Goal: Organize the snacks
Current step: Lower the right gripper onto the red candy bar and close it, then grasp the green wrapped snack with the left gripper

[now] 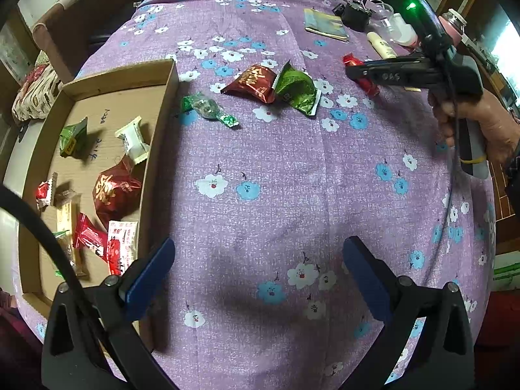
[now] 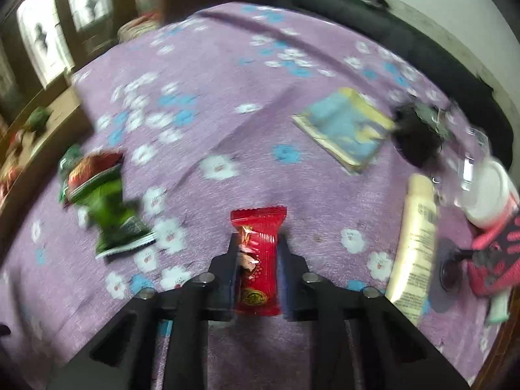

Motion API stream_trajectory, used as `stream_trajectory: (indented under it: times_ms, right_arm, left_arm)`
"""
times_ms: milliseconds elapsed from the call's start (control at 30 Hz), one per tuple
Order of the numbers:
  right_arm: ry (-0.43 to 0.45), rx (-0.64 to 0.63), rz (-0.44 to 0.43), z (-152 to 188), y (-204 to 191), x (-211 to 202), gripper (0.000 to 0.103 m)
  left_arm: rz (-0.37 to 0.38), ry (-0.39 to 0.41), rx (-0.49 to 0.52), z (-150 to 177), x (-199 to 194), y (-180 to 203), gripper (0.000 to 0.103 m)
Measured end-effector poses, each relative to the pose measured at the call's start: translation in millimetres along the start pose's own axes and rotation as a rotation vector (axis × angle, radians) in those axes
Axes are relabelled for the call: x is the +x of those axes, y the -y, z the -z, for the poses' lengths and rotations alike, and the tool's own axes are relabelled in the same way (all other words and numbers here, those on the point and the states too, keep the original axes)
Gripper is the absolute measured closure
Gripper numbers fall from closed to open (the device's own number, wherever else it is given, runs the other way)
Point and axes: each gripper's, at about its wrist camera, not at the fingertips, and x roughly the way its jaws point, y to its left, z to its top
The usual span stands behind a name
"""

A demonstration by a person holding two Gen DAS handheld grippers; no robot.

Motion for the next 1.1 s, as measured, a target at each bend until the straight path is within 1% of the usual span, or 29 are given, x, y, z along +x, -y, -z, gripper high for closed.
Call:
stream_trajectory:
  times_ms: [33,67,133,267,333,433,500,567,667,767,867,933,1033,1100]
  right_arm:
    - [-0.011,-0.012,0.010,1.6,0.5,2.1,0.085]
    - [-0.003,-0.029,0.018,3.1,-1.4,1.3,0.085]
    - [-0.001,-0.018,0.022,2.7,-1.9,0.6,0.085]
    - [0.040,0.041,-0.014,9.9,1.2,-12.1,0.085]
    - [0.061,0.057,-0.023,15.0,-0.4,-22.9,0.085]
    - [0.104,0.089,-0.028,27.9,-1.1,-43.4,0.085]
    - [0.137,0.120,-0.033,35.7,0.7,-56.5,0.085]
    - [0.167,0.147,-0.030,46.3,0.8,-71.0,0.085]
    - [0.209,0.174,-0.023,60.6,2.6,-87.7,0.085]
    - [0.235,0.205,-0.028,71.1,7.8,-96.0,0.085]
    - [0.252,0.236,-0.034,82.9,13.7,-101.4,0.085]
    - [0.257,0.243,-0.031,90.4,16.3,-103.6,0.085]
    - [0.261,0.263,-0.039,99.1,21.3,-105.0,0.085]
    - [0.264,0.276,-0.045,104.0,24.4,-105.9,0.085]
  left_arm:
    - [0.002,-0.002,0.001,-0.3,0.4,-0.2,0.000]
    - [0.003,-0.003,0.001,-0.5,0.7,-0.2,0.000]
    - [-0.001,-0.002,-0.001,-1.3,0.9,-0.6,0.000]
    - [0.010,0.006,-0.019,-10.8,0.3,-2.2,0.000]
    - [0.023,0.011,-0.036,-23.6,0.6,-1.2,0.000]
    - [0.042,0.019,-0.064,-53.3,6.8,8.8,0.000]
    - [0.061,0.035,-0.094,-71.6,12.0,16.3,0.000]
    - [0.040,0.056,-0.144,-87.0,20.7,21.4,0.000]
    - [0.042,0.056,-0.257,-101.9,39.4,22.3,0.000]
    - [-0.008,0.078,-0.352,-108.3,52.8,22.8,0.000]
    - [-0.070,0.107,-0.421,-111.8,61.5,19.6,0.000]
    - [-0.098,0.118,-0.454,-113.6,65.9,16.8,0.000]
    - [-0.116,0.113,-0.485,-118.2,75.2,18.1,0.000]
    - [-0.140,0.084,-0.501,-118.5,84.9,22.0,0.000]
